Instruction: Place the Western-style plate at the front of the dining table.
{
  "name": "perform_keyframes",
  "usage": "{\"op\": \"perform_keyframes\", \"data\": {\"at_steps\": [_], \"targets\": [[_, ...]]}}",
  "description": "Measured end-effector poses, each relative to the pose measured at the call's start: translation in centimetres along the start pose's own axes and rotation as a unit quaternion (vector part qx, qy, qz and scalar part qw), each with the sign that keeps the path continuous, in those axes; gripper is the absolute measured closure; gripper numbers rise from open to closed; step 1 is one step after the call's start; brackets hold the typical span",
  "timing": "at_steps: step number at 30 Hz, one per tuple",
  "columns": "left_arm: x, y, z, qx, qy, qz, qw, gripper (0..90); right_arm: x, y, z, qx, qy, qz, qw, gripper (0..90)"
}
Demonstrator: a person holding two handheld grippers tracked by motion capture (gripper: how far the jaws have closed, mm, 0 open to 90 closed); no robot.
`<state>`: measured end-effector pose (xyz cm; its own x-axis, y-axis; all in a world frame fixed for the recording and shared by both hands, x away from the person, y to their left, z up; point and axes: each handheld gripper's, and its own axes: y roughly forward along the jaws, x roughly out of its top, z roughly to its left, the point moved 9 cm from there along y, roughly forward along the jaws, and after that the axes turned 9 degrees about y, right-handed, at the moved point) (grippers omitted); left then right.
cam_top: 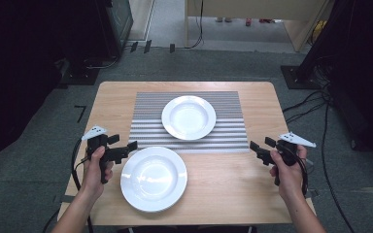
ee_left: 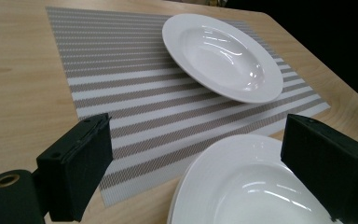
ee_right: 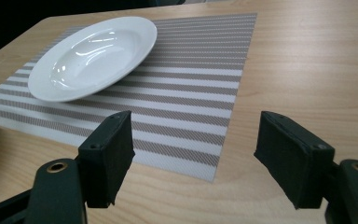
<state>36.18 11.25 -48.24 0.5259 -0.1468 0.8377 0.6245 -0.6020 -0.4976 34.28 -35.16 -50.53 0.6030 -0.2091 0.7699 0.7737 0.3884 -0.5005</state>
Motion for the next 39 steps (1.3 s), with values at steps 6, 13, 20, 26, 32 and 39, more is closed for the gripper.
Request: {"op": "perform_keyframes", "data": {"at_steps": [6,13,20,26,32,39], "targets": [[-1.7,-1.7,0.3,0.004,-0.003,0.001,1.0000,3.5,-1.3,-1.9,-1.1,-0.009,-0.005,0.001,1.0000,27.9],[-3.7,-3.1,1.6,0.029,-0.012,0.007,0.9995,3.4,-2.8,-3.6,-2.5,-0.018,0.000,0.005,0.9998,27.8],[-6.0,-4.4,2.8,0.058,-0.011,0.020,0.9981,3.3,-4.5,-4.9,-3.7,-0.028,0.005,0.014,0.9995,27.4],[-8.2,-5.4,4.0,0.081,-0.022,0.027,0.9961,2.0,-6.4,-5.8,-5.5,-0.047,0.012,0.027,0.9985,27.1],[-10.2,-6.3,5.0,0.114,-0.013,0.045,0.9924,1.9,-7.9,-6.8,-7.2,-0.072,0.006,0.039,0.9966,26.6],[-12.1,-6.6,5.7,0.149,0.015,0.069,0.9863,1.9,-9.3,-7.3,-8.6,-0.095,0.002,0.050,0.9942,26.1]]}}
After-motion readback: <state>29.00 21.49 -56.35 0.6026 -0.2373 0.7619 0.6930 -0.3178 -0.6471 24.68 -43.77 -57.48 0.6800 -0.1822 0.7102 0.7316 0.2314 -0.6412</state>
